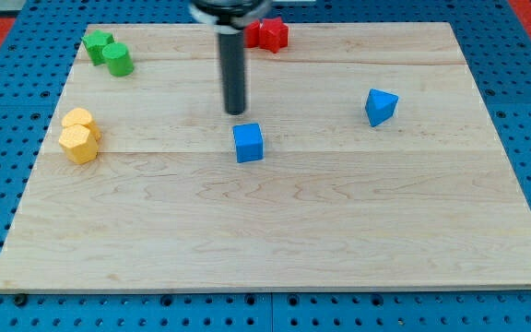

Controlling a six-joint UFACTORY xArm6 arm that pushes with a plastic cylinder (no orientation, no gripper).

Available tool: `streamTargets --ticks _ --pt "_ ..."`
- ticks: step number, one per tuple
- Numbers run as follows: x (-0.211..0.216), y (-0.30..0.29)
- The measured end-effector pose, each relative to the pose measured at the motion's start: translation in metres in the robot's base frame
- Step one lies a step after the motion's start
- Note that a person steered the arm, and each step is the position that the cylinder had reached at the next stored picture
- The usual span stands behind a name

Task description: Push the blue cube into the blue triangle

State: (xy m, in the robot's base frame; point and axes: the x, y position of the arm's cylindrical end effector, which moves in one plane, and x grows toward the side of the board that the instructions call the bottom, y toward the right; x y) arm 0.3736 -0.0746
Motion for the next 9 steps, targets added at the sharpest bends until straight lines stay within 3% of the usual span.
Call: streamTargets --ticks 1,2,3,4,5,6,7,8,9 --pt "0.062 -0.044" --pt "0.087 0.01" --pt "0.056 0.072" --pt "0.042 0.093" --pt "0.045 0.05" --pt "0.032 0.074" --pt "0.026 0.138" --pt "0.029 0.121" --pt "0.027 0.064"
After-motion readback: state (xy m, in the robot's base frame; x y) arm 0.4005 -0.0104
